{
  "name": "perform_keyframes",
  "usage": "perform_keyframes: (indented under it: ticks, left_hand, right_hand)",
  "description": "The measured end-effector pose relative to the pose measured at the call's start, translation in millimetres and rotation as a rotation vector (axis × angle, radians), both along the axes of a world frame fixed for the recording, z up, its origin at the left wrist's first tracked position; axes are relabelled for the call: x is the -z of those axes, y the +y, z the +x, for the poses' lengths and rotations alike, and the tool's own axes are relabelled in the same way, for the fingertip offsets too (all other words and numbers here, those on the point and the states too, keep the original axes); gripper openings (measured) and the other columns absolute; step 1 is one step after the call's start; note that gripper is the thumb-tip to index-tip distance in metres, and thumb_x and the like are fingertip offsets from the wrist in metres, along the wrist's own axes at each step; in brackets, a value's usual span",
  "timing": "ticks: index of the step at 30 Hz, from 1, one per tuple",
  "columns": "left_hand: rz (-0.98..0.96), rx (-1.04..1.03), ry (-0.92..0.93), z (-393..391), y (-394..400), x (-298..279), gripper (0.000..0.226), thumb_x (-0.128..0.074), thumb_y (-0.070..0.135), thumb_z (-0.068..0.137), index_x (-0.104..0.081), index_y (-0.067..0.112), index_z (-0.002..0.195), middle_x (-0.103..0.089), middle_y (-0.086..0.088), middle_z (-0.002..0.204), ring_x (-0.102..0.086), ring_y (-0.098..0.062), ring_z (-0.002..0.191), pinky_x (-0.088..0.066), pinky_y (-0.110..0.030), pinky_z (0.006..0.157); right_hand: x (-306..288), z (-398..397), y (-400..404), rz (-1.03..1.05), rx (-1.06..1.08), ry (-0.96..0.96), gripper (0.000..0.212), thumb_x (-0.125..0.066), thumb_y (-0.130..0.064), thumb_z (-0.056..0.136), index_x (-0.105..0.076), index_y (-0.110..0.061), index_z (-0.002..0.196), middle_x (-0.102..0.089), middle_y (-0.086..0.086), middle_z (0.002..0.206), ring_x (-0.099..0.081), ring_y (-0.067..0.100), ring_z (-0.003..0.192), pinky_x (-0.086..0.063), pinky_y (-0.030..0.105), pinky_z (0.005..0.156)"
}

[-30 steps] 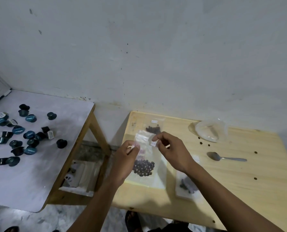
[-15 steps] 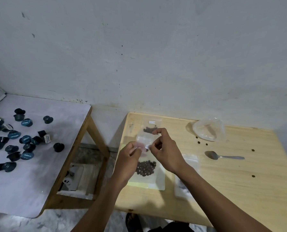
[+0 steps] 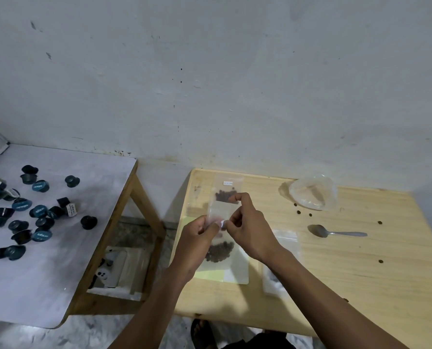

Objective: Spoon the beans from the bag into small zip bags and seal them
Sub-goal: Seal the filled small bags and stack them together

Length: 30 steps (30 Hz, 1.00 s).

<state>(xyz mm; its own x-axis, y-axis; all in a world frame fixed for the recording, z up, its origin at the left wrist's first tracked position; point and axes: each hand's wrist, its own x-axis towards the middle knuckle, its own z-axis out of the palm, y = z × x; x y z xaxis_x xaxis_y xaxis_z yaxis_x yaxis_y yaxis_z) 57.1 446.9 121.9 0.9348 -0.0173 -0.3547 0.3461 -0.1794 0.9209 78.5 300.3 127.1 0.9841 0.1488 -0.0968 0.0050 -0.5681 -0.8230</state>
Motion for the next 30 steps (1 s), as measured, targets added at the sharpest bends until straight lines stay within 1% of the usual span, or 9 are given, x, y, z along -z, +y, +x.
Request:
perform_keyframes:
  ticks: [8, 10, 12, 14, 16, 19, 23, 25, 30]
  left_hand:
    - [0.027, -0.004, -0.013, 1, -4, 8, 0.016, -0.058, 0.035, 0.095, -0.073, 0.03, 0.098, -0.076, 0.009, 0.091, -0.07, -0.005, 0.088, -0.052, -0.034, 0.091]
    - [0.021, -0.023, -0.007, 2, -5, 9, 0.017, -0.057, 0.034, 0.095, -0.074, 0.03, 0.095, -0.075, 0.009, 0.089, -0.069, -0.004, 0.088, -0.051, -0.03, 0.088]
    - [0.016, -0.053, 0.0, 2, -6, 9, 0.018, -0.056, 0.032, 0.096, -0.073, 0.029, 0.094, -0.075, 0.01, 0.087, -0.068, 0.001, 0.085, -0.048, -0.026, 0.083]
    - [0.023, -0.084, 0.007, 4, -6, 10, 0.017, -0.055, 0.032, 0.096, -0.072, 0.03, 0.093, -0.075, 0.011, 0.083, -0.067, 0.004, 0.081, -0.046, -0.025, 0.08]
    - [0.011, -0.112, 0.015, 4, -7, 11, 0.017, -0.055, 0.031, 0.096, -0.072, 0.031, 0.092, -0.075, 0.011, 0.081, -0.067, 0.002, 0.082, -0.049, -0.027, 0.083]
    - [-0.017, -0.136, 0.031, 5, -9, 12, 0.019, -0.056, 0.03, 0.095, -0.074, 0.027, 0.089, -0.075, 0.007, 0.081, -0.068, -0.009, 0.087, -0.05, -0.031, 0.086]
    - [-0.034, -0.151, 0.069, 6, -12, 19, 0.024, -0.057, 0.032, 0.093, -0.075, 0.024, 0.079, -0.074, 0.0, 0.079, -0.065, -0.018, 0.082, -0.049, -0.033, 0.081]
    - [-0.052, -0.165, 0.082, 7, -13, 21, 0.025, -0.057, 0.032, 0.093, -0.074, 0.021, 0.079, -0.072, -0.001, 0.077, -0.061, -0.015, 0.074, -0.046, -0.031, 0.075]
    - [-0.076, -0.237, 0.14, 21, -10, 27, 0.019, -0.058, 0.031, 0.093, -0.073, 0.019, 0.09, -0.074, -0.003, 0.095, -0.065, -0.017, 0.089, -0.047, -0.029, 0.078]
  right_hand:
    - [2, -5, -4, -0.102, 0.014, -0.048, 0.051, -0.064, -0.023, 0.09, -0.032, -0.024, 0.131, -0.06, -0.005, 0.074, -0.059, 0.012, 0.066, -0.052, 0.035, 0.064]
    - [5, -7, -5, -0.153, 0.056, -0.11, 0.06, -0.066, -0.032, 0.089, -0.029, -0.027, 0.137, -0.055, -0.011, 0.09, -0.055, 0.01, 0.079, -0.046, 0.029, 0.068]
    - [11, -8, -8, -0.186, 0.128, -0.171, 0.074, -0.069, -0.042, 0.085, -0.025, -0.031, 0.143, -0.046, -0.01, 0.114, -0.048, 0.01, 0.1, -0.044, 0.027, 0.081]
    - [16, -8, -9, -0.09, 0.208, -0.134, 0.089, -0.074, -0.049, 0.078, -0.02, -0.032, 0.148, -0.041, -0.006, 0.125, -0.042, 0.011, 0.112, -0.042, 0.029, 0.092]
    - [16, -8, -10, 0.108, 0.278, 0.036, 0.098, -0.079, -0.05, 0.074, -0.019, -0.031, 0.149, -0.042, -0.002, 0.13, -0.045, 0.013, 0.116, -0.041, 0.03, 0.096]
    - [14, -11, -13, 0.358, 0.313, 0.308, 0.085, -0.08, -0.046, 0.074, -0.031, -0.03, 0.141, -0.055, -0.001, 0.12, -0.056, 0.013, 0.109, -0.047, 0.026, 0.086]
    - [25, -11, -14, 0.508, 0.317, 0.361, 0.056, -0.08, -0.037, 0.078, -0.052, -0.024, 0.125, -0.071, -0.003, 0.109, -0.069, 0.013, 0.098, -0.056, 0.038, 0.092]
    - [32, -12, -15, 0.583, 0.305, 0.404, 0.043, -0.076, -0.033, 0.083, -0.057, -0.022, 0.12, -0.073, 0.0, 0.11, -0.071, 0.017, 0.098, -0.056, 0.041, 0.092]
    - [52, -19, -23, 0.599, 0.263, 0.518, 0.023, -0.066, -0.013, 0.09, -0.063, -0.016, 0.112, -0.069, 0.018, 0.109, -0.069, 0.024, 0.087, -0.055, 0.032, 0.076]
